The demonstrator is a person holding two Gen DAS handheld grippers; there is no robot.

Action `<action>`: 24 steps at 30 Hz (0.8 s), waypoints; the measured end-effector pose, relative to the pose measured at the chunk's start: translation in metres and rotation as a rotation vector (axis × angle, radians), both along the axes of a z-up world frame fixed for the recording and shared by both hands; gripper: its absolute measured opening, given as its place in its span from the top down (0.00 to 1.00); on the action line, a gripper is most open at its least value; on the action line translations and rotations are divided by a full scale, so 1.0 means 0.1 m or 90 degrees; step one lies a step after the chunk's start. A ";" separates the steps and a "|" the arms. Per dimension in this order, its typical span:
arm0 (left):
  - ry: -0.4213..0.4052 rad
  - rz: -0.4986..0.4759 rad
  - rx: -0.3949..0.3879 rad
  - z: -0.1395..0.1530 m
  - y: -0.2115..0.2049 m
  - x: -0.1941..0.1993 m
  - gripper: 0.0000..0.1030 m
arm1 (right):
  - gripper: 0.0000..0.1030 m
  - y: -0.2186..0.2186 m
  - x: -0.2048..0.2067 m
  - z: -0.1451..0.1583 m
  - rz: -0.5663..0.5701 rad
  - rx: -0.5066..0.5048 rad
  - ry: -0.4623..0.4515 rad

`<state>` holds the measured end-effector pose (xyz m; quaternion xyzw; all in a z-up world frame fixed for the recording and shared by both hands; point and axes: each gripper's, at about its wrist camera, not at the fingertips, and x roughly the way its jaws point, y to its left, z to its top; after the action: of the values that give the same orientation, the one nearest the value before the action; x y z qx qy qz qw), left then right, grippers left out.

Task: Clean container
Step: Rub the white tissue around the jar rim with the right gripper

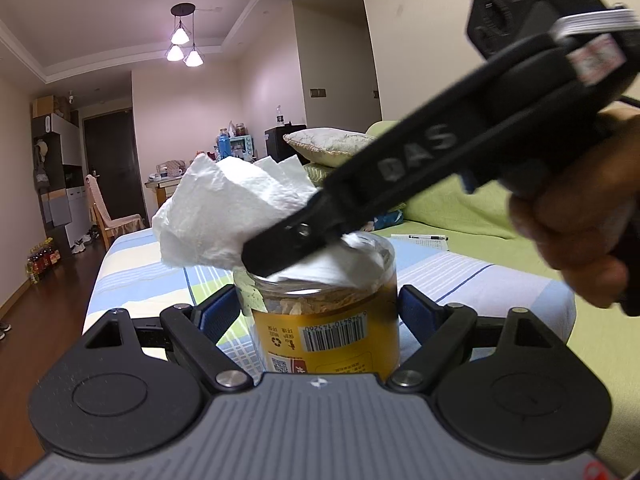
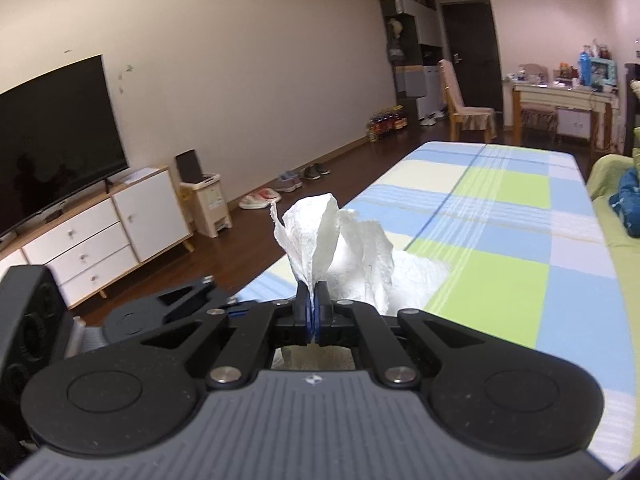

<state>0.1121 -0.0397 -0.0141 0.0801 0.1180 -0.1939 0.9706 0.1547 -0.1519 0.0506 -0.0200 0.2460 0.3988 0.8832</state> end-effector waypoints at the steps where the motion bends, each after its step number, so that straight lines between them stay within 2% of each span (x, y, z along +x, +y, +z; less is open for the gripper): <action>1: 0.000 -0.001 0.000 0.02 0.03 -0.02 0.17 | 1.00 -0.03 0.00 0.00 -0.007 -0.003 -0.005; 7: 0.000 -0.005 -0.002 0.03 0.03 -0.03 0.17 | 1.00 -0.23 -0.12 0.01 -0.028 -0.008 -0.009; 14: 0.003 -0.006 -0.012 0.02 0.04 -0.02 0.17 | 1.00 -0.20 -0.35 0.04 0.002 -0.014 -0.008; 20: 0.003 -0.006 -0.010 -0.04 0.10 -0.08 0.17 | 1.00 -0.07 -0.28 0.01 0.022 0.009 -0.003; 24: 0.004 -0.005 -0.009 -0.04 0.09 -0.11 0.17 | 1.00 -0.04 -0.14 -0.02 0.010 0.018 -0.001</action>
<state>0.1010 -0.0304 -0.0178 0.0729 0.1195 -0.1991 0.9699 0.1408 -0.1560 0.0489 -0.0099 0.2393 0.4094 0.8804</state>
